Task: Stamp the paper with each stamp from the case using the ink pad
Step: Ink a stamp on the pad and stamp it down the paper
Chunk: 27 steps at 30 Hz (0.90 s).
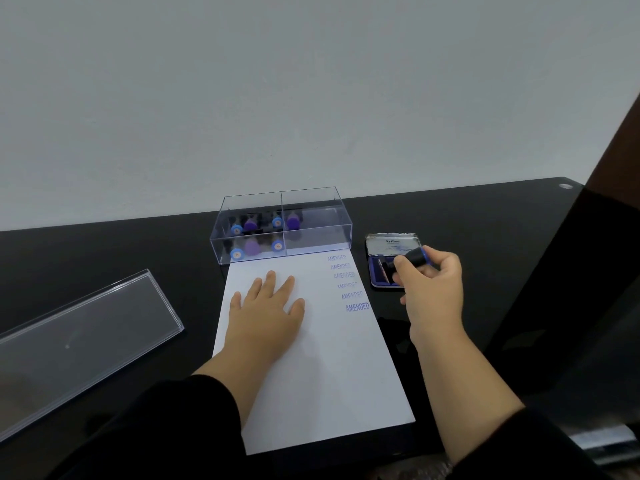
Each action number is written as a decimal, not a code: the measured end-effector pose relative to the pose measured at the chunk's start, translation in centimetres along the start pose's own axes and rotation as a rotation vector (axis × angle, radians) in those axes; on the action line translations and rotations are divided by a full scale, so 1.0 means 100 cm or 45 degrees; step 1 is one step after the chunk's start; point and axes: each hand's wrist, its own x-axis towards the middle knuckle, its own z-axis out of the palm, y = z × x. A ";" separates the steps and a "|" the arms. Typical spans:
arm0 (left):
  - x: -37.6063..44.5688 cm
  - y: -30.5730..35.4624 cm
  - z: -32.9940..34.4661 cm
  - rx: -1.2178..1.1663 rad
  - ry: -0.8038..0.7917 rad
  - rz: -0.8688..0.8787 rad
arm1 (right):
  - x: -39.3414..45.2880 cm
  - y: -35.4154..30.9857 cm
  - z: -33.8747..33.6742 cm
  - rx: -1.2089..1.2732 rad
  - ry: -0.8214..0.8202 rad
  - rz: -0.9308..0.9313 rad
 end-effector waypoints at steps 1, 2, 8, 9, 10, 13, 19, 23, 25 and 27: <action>0.000 0.000 0.000 -0.001 0.002 -0.002 | 0.000 0.000 0.000 -0.004 0.000 0.005; -0.001 0.000 0.000 -0.002 0.003 -0.005 | 0.000 0.000 0.000 -0.010 0.001 0.010; -0.001 0.001 0.000 -0.024 -0.011 -0.010 | 0.002 -0.008 0.001 -0.031 -0.029 0.047; -0.002 0.001 -0.001 -0.028 -0.018 -0.010 | 0.002 -0.011 0.002 -0.026 -0.042 0.063; -0.002 0.001 -0.002 -0.033 -0.026 -0.010 | 0.001 -0.012 0.003 -0.024 -0.054 0.081; -0.002 0.000 -0.005 -0.051 -0.067 -0.012 | 0.001 -0.014 0.003 -0.022 -0.071 0.150; 0.000 0.001 -0.022 -0.268 -0.037 -0.050 | 0.010 -0.018 0.004 -0.074 -0.105 0.254; 0.006 0.005 -0.041 -0.300 0.312 0.005 | 0.019 -0.030 0.015 -0.190 -0.192 0.151; 0.023 0.007 -0.055 -0.272 0.378 0.072 | 0.026 -0.040 0.027 -0.316 -0.269 0.050; 0.045 0.008 -0.069 -0.240 0.375 0.086 | 0.037 -0.048 0.042 -0.439 -0.367 -0.025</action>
